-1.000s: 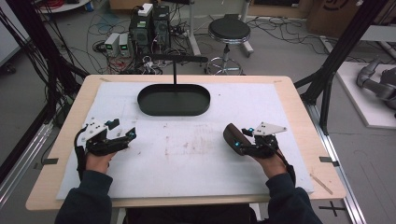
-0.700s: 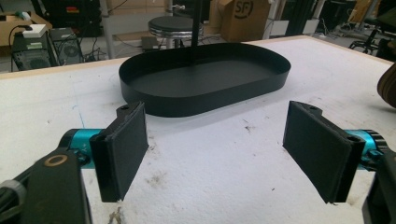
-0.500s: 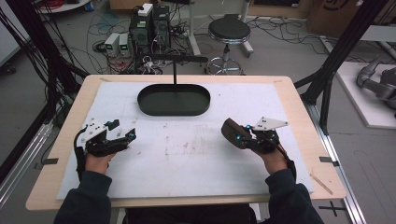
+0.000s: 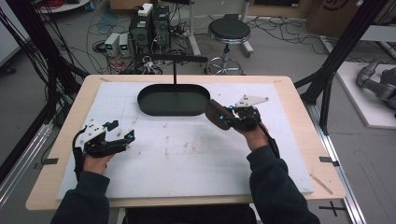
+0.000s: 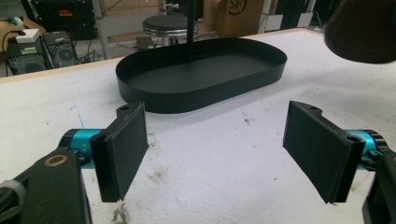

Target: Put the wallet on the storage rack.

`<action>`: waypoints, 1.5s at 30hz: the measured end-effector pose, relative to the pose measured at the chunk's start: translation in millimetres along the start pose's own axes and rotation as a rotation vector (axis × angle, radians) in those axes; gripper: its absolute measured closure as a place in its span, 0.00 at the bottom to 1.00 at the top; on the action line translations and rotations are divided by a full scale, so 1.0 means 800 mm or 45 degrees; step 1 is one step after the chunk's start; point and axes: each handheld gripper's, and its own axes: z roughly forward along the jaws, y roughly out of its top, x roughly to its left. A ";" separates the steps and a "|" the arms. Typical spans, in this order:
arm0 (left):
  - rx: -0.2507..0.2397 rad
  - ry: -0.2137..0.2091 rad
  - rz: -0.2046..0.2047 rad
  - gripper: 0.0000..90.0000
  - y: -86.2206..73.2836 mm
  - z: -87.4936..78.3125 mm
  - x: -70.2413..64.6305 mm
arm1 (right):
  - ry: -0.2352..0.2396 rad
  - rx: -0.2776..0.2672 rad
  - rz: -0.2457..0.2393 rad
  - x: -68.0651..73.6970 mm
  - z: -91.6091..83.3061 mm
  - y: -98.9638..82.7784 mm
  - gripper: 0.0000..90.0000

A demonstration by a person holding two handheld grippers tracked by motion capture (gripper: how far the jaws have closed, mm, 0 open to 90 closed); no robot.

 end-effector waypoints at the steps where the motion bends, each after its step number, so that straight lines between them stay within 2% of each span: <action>1: -0.002 -0.002 0.002 0.24 -0.001 0.000 0.001 | 0.001 -0.005 -0.001 -0.001 0.006 0.006 0.74; 6: 0.008 -0.003 0.006 0.24 -0.004 0.001 0.003 | 0.015 -0.006 -0.019 -0.005 0.038 0.037 0.74; 10: 0.025 -0.011 0.043 0.24 -0.004 0.004 0.000 | 0.023 -0.025 -0.040 -0.003 0.066 0.057 0.74; 12: 0.026 -0.018 0.051 0.24 -0.004 0.005 -0.002 | 0.030 -0.005 -0.046 -0.003 0.083 0.065 0.74; 15: 0.028 -0.027 0.074 0.24 -0.004 0.007 -0.005 | 0.023 0.012 -0.048 0.000 0.107 0.074 0.74; 22: 0.013 -0.037 0.060 0.24 -0.004 0.005 -0.003 | 0.004 0.060 -0.034 0.005 0.158 0.088 0.73; 24: 0.010 -0.035 0.053 0.24 -0.004 0.004 -0.002 | 0.018 0.095 -0.013 0.004 0.171 0.090 0.73; 26: 0.006 -0.033 0.048 0.24 -0.004 0.003 -0.001 | 0.004 0.087 -0.013 0.006 0.184 0.088 0.73; 31: 0.002 -0.031 0.036 0.24 -0.005 0.003 0.000 | 0.038 0.072 0.132 0.001 0.209 0.080 0.73; 32: 0.001 -0.031 0.037 0.24 -0.005 0.003 0.000 | 0.032 0.083 0.150 0.000 0.212 0.079 0.73; 34: 0.002 -0.030 0.035 0.24 -0.005 0.003 0.000 | 0.008 0.118 0.144 -0.001 0.219 0.075 0.71; 35: 0.003 -0.028 0.034 0.24 -0.005 0.003 0.000 | -0.001 0.111 0.157 -0.003 0.219 0.073 0.69; 36: 0.003 -0.025 0.035 0.24 -0.005 0.002 0.001 | -0.020 0.105 0.165 -0.004 0.218 0.073 0.66; 37: 0.005 -0.024 0.034 0.24 -0.005 0.002 0.001 | -0.054 0.109 0.177 -0.005 0.217 0.073 0.57; 40: 0.007 -0.025 0.034 0.24 -0.005 0.003 0.001 | -0.138 0.096 0.210 -0.012 0.206 0.076 0.43; 43: 0.006 -0.028 0.035 0.24 -0.005 0.003 0.000 | -0.197 0.096 0.175 -0.018 0.188 0.082 0.42; 45: 0.006 -0.028 0.035 0.24 -0.005 0.004 0.000 | -0.206 0.081 0.158 -0.023 0.173 0.085 0.44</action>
